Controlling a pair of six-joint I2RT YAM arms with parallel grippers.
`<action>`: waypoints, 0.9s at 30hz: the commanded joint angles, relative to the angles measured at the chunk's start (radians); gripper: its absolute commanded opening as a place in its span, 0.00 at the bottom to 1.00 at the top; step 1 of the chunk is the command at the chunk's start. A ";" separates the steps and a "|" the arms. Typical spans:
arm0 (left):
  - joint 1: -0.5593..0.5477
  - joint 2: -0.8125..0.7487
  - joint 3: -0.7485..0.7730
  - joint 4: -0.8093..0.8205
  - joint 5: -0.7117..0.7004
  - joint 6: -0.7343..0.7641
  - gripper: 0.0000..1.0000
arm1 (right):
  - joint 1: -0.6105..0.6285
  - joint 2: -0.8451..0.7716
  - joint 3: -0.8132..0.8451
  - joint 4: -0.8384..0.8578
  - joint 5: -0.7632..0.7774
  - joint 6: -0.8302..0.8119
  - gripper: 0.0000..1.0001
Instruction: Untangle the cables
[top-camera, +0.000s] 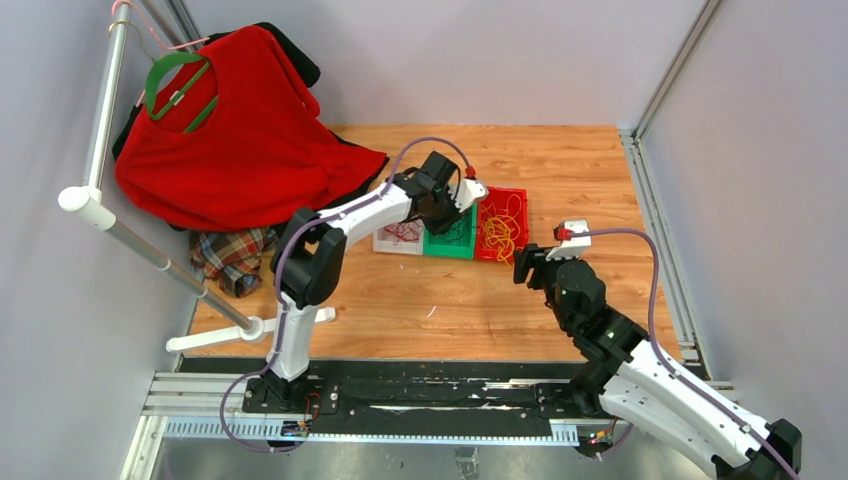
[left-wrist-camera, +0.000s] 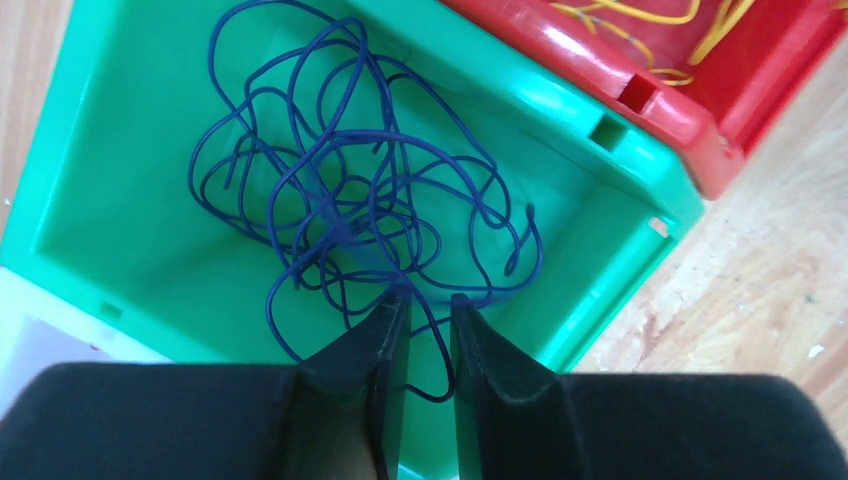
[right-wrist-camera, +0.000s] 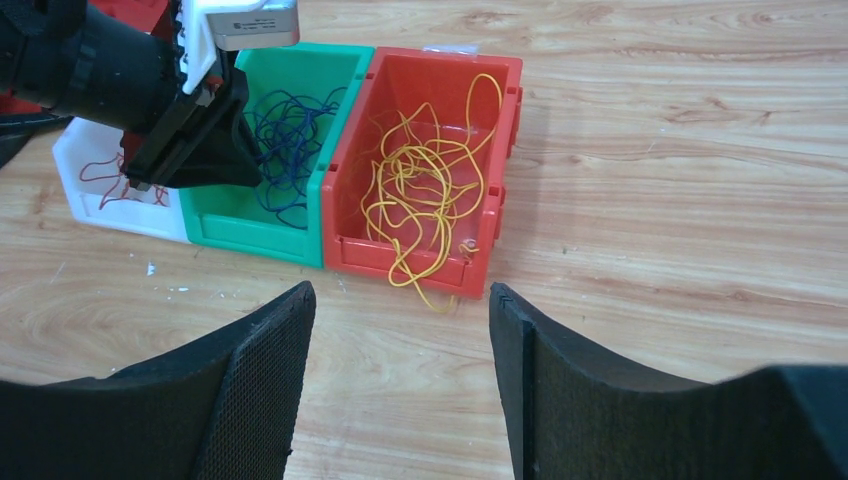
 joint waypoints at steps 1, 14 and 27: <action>-0.006 0.024 0.099 -0.082 -0.086 0.016 0.31 | -0.027 0.011 0.058 -0.039 0.008 -0.005 0.64; -0.005 -0.229 0.289 -0.427 0.046 -0.045 0.98 | -0.069 0.064 0.192 -0.165 0.009 -0.021 0.71; 0.478 -0.769 -0.350 -0.074 0.119 -0.142 0.98 | -0.401 0.262 0.149 -0.251 0.322 0.117 0.71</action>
